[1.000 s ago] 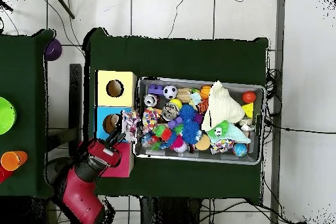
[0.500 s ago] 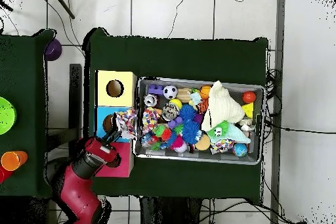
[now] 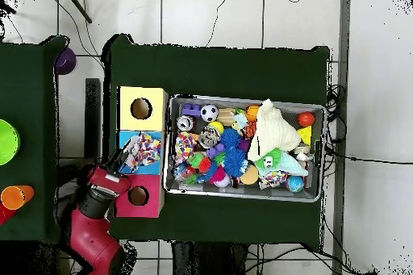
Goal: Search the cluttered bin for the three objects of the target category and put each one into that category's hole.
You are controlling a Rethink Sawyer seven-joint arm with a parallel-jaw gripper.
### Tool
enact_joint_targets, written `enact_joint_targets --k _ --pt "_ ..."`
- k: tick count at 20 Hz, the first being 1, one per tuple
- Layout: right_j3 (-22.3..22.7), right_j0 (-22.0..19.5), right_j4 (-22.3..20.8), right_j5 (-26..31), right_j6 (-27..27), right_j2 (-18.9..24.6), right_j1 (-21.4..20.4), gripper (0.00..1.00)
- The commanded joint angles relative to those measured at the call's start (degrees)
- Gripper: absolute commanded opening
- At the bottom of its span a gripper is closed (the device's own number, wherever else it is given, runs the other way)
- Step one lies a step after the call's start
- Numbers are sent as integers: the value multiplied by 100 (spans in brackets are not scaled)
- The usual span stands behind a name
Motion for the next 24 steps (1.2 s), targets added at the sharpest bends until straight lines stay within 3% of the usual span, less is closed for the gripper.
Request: enact_joint_targets --k 1,13,20,24 --pt "-342 -243 -501 -2 -890 391 142 0" --pt "-442 -358 -849 -163 -642 227 311 0" --pt "-234 -575 -2155 379 164 -206 225 0" --pt "-333 -669 -2187 257 253 -84 254 0"
